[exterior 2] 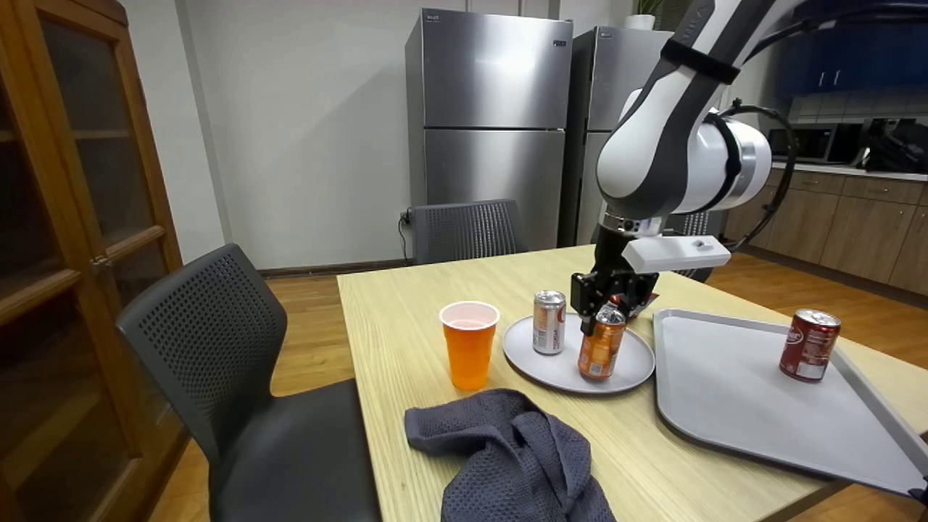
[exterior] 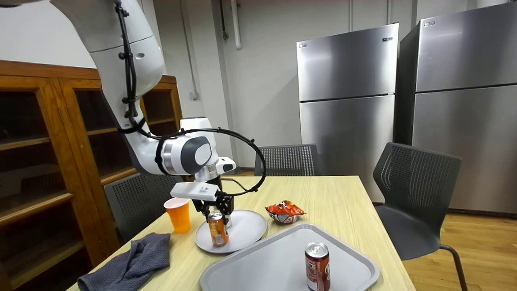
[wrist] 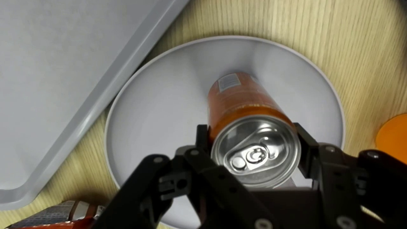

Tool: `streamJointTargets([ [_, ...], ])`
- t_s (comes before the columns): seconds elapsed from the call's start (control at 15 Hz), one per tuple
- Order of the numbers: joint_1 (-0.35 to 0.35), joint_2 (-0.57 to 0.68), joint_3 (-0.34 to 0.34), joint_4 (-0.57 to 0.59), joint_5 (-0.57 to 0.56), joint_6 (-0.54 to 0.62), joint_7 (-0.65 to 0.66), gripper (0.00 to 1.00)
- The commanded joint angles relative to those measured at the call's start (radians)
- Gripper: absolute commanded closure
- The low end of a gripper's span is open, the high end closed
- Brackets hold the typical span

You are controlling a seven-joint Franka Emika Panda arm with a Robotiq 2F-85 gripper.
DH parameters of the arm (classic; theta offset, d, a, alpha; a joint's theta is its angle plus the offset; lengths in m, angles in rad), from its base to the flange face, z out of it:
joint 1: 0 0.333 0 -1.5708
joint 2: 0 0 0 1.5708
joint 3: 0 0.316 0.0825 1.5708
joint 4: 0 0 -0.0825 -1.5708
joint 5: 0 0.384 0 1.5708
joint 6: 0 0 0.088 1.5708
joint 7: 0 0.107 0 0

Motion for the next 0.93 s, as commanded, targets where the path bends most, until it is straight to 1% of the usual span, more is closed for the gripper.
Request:
streamJointTargets([
  [0.0, 0.011, 0.002, -0.008, 0.024, -0.021, -0.024, 0.003, 0.62],
  [0.07, 0.012, 0.002, -0.009, 0.023, -0.022, -0.026, 0.003, 0.62],
  [0.13, 0.013, 0.000, -0.009, 0.023, -0.021, -0.032, 0.006, 0.12],
  [0.2, 0.005, -0.006, 0.000, 0.020, -0.012, -0.036, -0.004, 0.11],
  [0.27, 0.004, -0.013, 0.002, 0.015, -0.011, -0.035, -0.007, 0.05],
  [0.33, 0.002, -0.017, 0.004, 0.014, -0.009, -0.035, -0.009, 0.01],
  [0.67, -0.018, -0.073, 0.025, -0.006, 0.015, -0.044, -0.032, 0.00],
  [0.73, -0.006, -0.086, 0.011, -0.007, 0.001, -0.058, -0.015, 0.00],
  [0.87, -0.022, -0.122, 0.023, -0.012, 0.026, -0.090, -0.026, 0.00],
])
